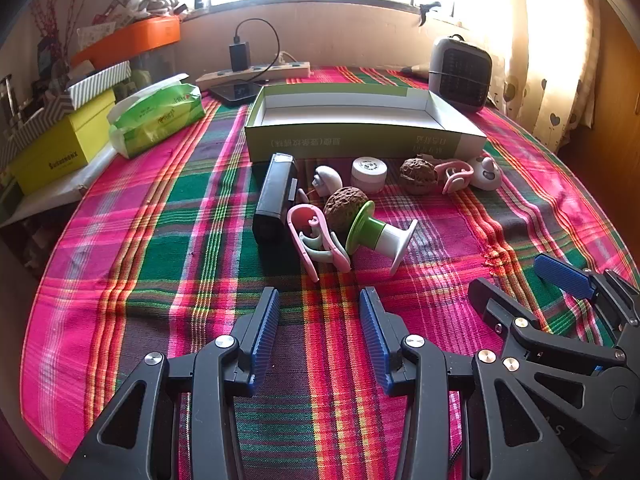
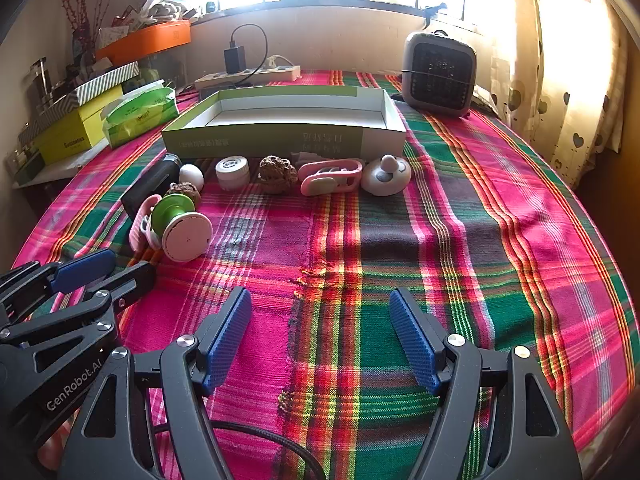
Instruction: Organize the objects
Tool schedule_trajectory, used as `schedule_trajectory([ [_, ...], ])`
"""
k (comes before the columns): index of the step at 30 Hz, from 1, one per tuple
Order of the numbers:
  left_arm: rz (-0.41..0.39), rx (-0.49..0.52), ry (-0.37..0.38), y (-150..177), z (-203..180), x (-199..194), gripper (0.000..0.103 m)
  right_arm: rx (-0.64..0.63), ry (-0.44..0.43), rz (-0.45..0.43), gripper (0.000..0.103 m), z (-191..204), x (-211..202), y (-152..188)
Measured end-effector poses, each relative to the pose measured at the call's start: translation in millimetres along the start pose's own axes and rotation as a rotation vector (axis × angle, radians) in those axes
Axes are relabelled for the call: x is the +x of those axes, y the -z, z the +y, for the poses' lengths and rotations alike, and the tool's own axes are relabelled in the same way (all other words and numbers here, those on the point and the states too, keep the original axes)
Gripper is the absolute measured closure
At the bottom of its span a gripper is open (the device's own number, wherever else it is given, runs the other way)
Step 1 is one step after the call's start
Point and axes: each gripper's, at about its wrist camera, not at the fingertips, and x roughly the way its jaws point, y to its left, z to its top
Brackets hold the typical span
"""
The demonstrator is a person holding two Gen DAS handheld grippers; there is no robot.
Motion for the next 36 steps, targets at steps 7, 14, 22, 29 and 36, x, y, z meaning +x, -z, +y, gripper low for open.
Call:
schedule_trajectory([
  [7, -0.001, 0.001, 0.0, 0.0, 0.0, -0.1, 0.064, 0.0, 0.0, -0.001, 0.031, 0.3, -0.3, -0.4],
  [14, -0.003, 0.001, -0.001, 0.1, -0.2, -0.2, 0.064, 0.001, 0.0, -0.002, 0.031, 0.4, -0.4, -0.2],
  [22, -0.003, 0.002, -0.001, 0.3, -0.2, -0.2, 0.064, 0.001, 0.0, -0.002, 0.031, 0.4, -0.5, 0.3],
  [29, -0.005, 0.002, -0.002, 0.5, -0.4, -0.4, 0.064, 0.001, 0.0, -0.003, 0.031, 0.5, -0.8, 0.7],
  [36, 0.001, 0.019, 0.008, -7.1, 1.1, -4.9, 0.064, -0.002, -0.002, -0.003, 0.031, 1.0, -0.7, 0.6],
])
